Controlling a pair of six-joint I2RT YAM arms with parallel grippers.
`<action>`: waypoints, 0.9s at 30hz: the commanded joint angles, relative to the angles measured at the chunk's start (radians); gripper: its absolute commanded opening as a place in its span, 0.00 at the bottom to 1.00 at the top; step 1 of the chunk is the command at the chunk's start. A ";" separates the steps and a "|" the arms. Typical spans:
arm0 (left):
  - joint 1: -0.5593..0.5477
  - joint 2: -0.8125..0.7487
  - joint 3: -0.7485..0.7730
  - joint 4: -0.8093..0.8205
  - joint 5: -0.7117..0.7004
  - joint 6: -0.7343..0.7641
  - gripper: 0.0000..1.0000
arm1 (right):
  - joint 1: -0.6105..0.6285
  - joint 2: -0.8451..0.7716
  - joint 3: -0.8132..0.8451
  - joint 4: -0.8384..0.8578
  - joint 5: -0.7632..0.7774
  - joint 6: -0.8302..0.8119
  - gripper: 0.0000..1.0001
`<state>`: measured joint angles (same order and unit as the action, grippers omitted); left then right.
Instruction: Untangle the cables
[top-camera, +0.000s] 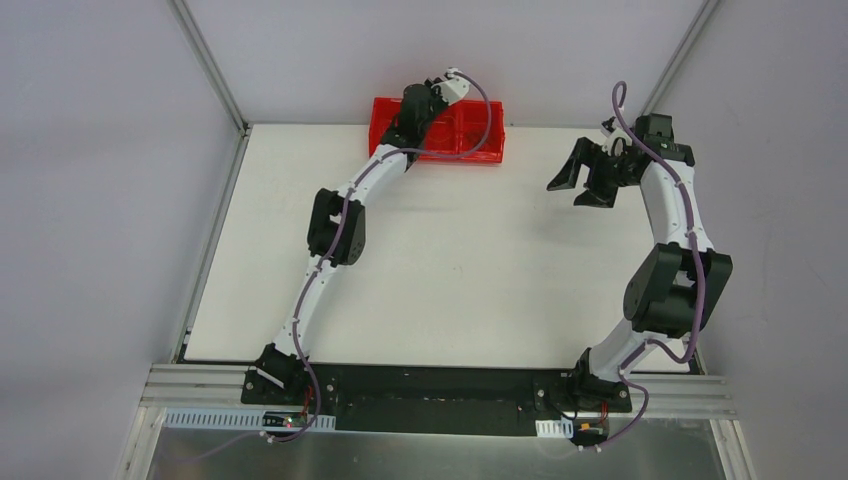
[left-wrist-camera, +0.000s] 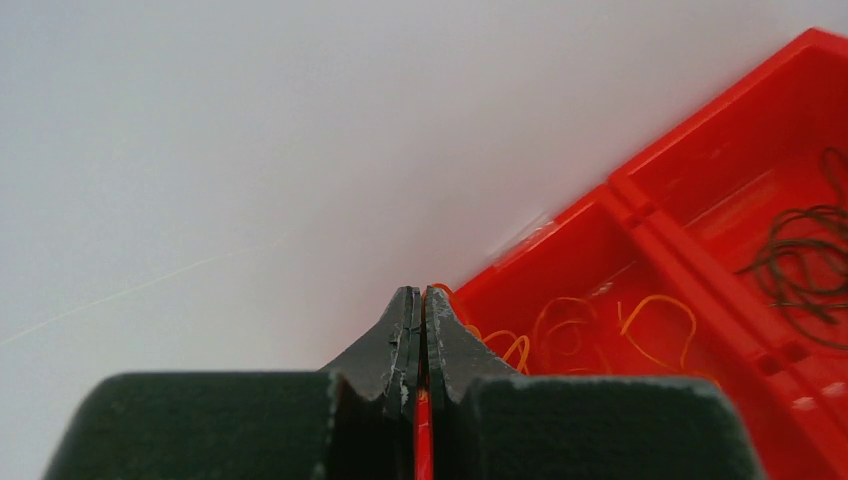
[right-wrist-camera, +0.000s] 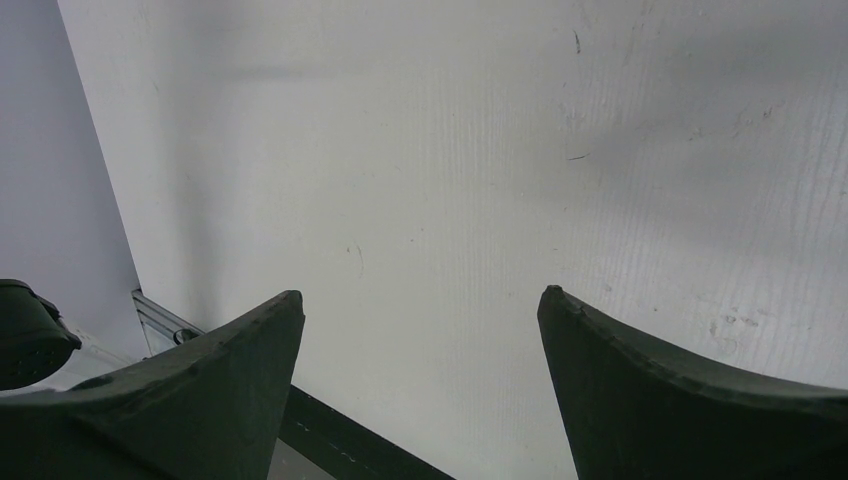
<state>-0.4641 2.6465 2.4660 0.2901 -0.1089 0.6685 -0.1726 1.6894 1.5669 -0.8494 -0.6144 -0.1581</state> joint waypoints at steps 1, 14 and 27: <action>0.009 -0.019 0.063 0.062 -0.078 0.068 0.00 | -0.008 0.008 0.035 -0.013 -0.027 0.009 0.91; 0.004 -0.019 -0.002 0.058 0.120 -0.134 0.00 | -0.012 0.009 0.036 -0.029 -0.025 0.004 0.91; 0.019 0.019 -0.004 -0.037 0.206 -0.223 0.00 | -0.025 0.019 0.039 -0.046 -0.028 -0.002 0.91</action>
<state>-0.4503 2.6617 2.4630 0.2695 0.0528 0.5064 -0.1867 1.7023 1.5669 -0.8719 -0.6182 -0.1581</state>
